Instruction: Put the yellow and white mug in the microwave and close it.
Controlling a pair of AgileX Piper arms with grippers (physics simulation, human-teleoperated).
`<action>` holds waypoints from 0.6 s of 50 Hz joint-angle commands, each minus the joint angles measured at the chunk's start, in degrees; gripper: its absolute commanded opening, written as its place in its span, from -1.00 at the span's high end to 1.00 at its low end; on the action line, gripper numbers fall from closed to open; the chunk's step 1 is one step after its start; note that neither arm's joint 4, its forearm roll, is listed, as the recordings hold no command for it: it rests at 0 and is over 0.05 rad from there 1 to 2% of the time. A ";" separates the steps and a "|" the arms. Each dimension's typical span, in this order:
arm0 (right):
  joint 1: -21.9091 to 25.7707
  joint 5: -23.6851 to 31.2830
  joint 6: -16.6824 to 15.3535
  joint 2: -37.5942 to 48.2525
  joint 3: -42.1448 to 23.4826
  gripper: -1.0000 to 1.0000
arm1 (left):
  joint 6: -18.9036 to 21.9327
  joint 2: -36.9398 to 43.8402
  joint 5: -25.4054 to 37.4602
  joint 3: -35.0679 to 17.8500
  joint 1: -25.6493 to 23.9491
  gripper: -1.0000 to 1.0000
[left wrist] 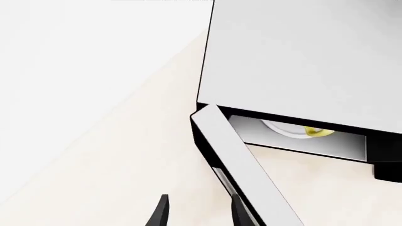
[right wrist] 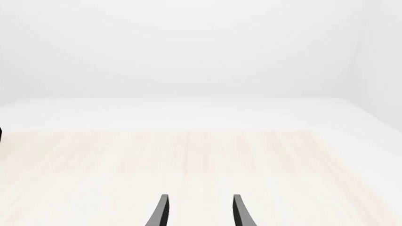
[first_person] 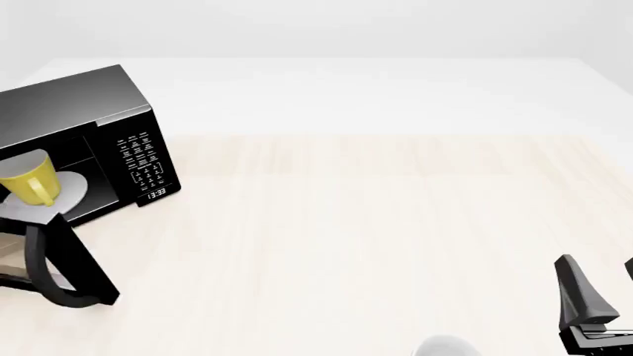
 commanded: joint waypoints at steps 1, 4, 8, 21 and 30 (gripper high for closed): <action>0.01 0.03 -0.03 -0.07 0.06 -1.00 | -0.71 0.30 0.19 -0.50 -2.57 -1.00; 0.01 0.03 -0.03 -0.07 0.06 -1.00 | -0.72 0.68 0.06 -0.69 -2.78 -1.00; 0.01 0.03 -0.03 -0.07 0.06 -1.00 | -1.21 0.95 0.11 -1.38 -3.53 -1.00; 0.01 0.03 -0.03 -0.07 0.06 -1.00 | -2.17 1.58 -0.73 -2.46 -5.82 -1.00; 0.01 0.03 -0.03 -0.07 0.06 -1.00 | -3.02 2.48 -0.95 -3.70 -7.22 -1.00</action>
